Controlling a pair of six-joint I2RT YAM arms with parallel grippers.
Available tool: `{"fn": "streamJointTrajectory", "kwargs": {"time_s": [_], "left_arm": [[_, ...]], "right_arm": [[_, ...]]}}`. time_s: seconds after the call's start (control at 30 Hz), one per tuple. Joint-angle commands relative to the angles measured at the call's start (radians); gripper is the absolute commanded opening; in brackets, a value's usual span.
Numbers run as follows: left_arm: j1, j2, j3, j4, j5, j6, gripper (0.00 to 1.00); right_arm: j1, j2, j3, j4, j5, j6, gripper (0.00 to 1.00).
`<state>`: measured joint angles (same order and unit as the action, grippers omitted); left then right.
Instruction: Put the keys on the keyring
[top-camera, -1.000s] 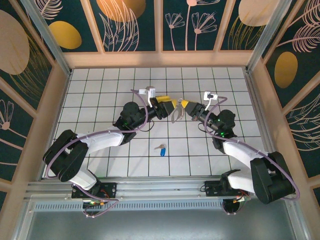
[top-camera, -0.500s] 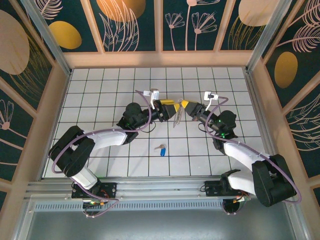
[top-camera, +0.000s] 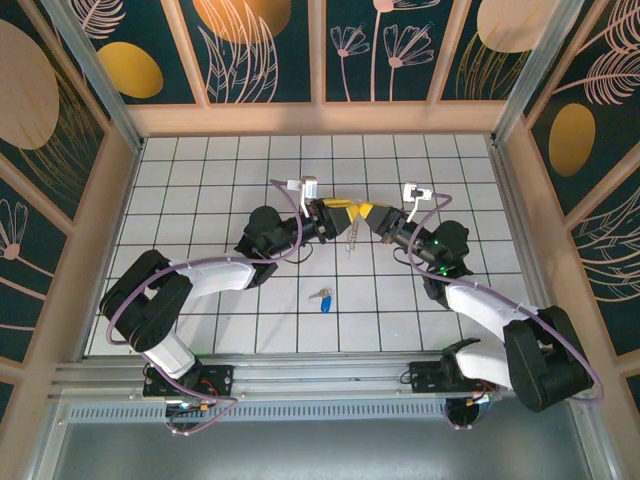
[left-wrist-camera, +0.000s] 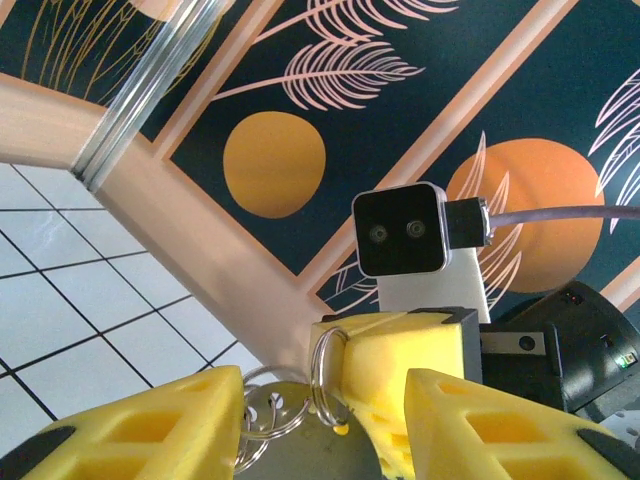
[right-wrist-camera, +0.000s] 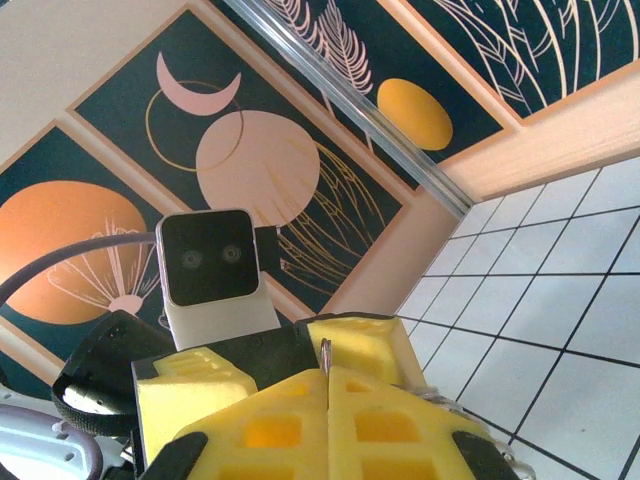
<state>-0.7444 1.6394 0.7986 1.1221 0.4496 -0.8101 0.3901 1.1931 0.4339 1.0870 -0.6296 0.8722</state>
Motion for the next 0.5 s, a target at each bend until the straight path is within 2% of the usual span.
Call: {"fn": "streamJointTrajectory", "kwargs": {"time_s": [0.0,0.3,0.47], "left_arm": [[0.007,0.008,0.022,0.057,0.013,-0.008,0.44],[0.007,0.007,0.020,0.061,0.009,-0.006,0.28],[0.008,0.008,0.021,0.059,0.012,-0.004,0.07]], "right_arm": [[0.008,0.003,0.028,0.026,-0.009,-0.009,0.00],[0.013,0.008,0.027,0.020,-0.005,-0.015,0.00],[0.010,0.004,0.032,-0.001,-0.009,-0.028,0.00]]}}
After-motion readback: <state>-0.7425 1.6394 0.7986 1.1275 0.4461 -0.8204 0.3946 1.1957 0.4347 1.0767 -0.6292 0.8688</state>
